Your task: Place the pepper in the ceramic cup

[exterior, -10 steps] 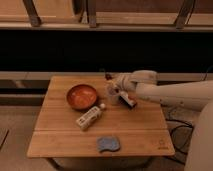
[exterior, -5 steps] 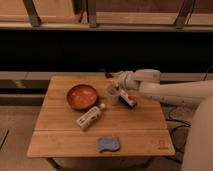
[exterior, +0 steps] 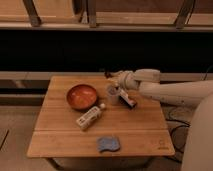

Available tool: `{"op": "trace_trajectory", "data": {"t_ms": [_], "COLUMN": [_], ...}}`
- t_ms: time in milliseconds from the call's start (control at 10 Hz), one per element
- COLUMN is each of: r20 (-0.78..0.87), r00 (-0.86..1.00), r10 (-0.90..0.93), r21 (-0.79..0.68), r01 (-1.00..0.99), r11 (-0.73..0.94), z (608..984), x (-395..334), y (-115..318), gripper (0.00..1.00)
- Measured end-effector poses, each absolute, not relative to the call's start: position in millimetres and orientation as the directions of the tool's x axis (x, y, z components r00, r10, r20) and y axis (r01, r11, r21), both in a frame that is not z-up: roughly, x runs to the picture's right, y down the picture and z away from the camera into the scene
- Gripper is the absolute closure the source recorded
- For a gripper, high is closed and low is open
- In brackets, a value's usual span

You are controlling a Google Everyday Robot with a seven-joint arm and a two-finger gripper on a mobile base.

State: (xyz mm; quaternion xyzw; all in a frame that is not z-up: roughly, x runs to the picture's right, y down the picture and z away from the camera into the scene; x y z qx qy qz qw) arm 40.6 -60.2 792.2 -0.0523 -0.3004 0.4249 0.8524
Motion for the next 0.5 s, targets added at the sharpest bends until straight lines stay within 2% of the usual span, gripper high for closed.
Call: {"op": "trace_trajectory", "data": {"t_ms": [500], "r20": [0.467], "r00": [0.458], "r10": [0.756], "r21": [-0.344], "r01": [-0.693], "r11": [0.633], "z": [792.2], "x": [41.0], "y": [-60.1], "gripper": [0.27]}}
